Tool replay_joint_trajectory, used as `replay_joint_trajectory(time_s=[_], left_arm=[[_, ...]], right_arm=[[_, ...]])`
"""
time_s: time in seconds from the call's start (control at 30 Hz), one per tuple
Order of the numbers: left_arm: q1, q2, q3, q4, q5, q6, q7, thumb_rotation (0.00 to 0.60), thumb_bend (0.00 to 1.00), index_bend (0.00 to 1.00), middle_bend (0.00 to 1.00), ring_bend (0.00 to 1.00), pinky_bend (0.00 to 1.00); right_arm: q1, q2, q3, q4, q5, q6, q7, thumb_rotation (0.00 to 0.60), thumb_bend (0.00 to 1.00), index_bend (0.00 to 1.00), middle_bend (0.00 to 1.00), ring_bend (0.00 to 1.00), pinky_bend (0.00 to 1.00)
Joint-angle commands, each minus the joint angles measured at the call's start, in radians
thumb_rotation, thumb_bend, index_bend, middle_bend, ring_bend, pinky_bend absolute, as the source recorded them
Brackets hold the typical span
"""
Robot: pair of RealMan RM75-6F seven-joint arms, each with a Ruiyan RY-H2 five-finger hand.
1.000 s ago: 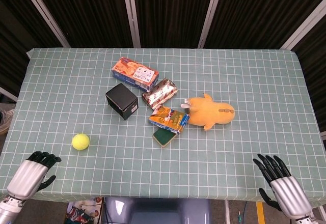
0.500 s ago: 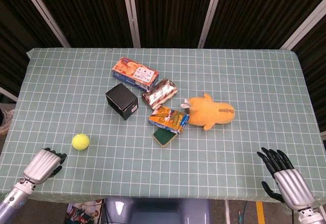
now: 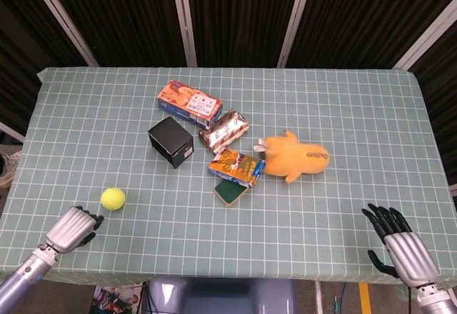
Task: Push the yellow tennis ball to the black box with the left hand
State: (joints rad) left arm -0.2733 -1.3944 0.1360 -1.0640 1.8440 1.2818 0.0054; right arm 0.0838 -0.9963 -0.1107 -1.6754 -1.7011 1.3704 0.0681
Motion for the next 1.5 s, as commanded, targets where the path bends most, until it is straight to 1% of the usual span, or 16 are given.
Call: replay_joint_trajectory(time_s=[0.03, 0.27, 0.43, 0.57, 1.13, 1.3, 1.5], left_arm=[[-0.008, 0.011, 0.01, 0.011, -0.004, -0.003, -0.021, 0.6, 0.26, 0.58, 0.73, 0.72, 0.68], [-0.018, 0.008, 0.027, 0.045, -0.01, -0.012, -0.07, 0.6, 0.27, 0.58, 0.73, 0.72, 0.68], [-0.042, -0.008, 0.019, 0.08, -0.029, -0.039, -0.102, 0.6, 0.27, 0.58, 0.72, 0.72, 0.68], [-0.063, -0.022, 0.007, 0.099, -0.04, -0.053, -0.097, 0.6, 0.27, 0.58, 0.71, 0.7, 0.68], [-0.136, -0.051, -0.004, 0.092, -0.063, -0.121, -0.08, 0.6, 0.27, 0.57, 0.66, 0.67, 0.66], [-0.156, -0.062, -0.008, 0.096, -0.068, -0.133, -0.08, 0.6, 0.27, 0.57, 0.64, 0.65, 0.63], [-0.184, -0.08, -0.017, 0.103, -0.082, -0.158, -0.101, 0.6, 0.27, 0.57, 0.63, 0.65, 0.62]], right_arm=[[0.003, -0.002, 0.005, 0.002, 0.015, -0.009, 0.0, 0.6, 0.43, 0.0, 0.0, 0.0, 0.0], [0.009, -0.007, 0.014, 0.005, 0.043, -0.025, -0.004, 0.6, 0.43, 0.0, 0.0, 0.0, 0.0], [0.011, -0.009, 0.02, 0.006, 0.064, -0.034, -0.007, 0.6, 0.43, 0.0, 0.0, 0.0, 0.0], [0.013, -0.011, 0.023, 0.007, 0.074, -0.039, -0.009, 0.6, 0.43, 0.0, 0.0, 0.0, 0.0], [0.015, -0.007, 0.029, 0.01, 0.089, -0.038, -0.003, 0.6, 0.43, 0.0, 0.0, 0.0, 0.0], [0.014, -0.006, 0.03, 0.012, 0.09, -0.035, 0.001, 0.6, 0.43, 0.0, 0.0, 0.0, 0.0], [0.012, 0.0, 0.032, 0.011, 0.093, -0.029, 0.01, 0.6, 0.43, 0.0, 0.0, 0.0, 0.0]])
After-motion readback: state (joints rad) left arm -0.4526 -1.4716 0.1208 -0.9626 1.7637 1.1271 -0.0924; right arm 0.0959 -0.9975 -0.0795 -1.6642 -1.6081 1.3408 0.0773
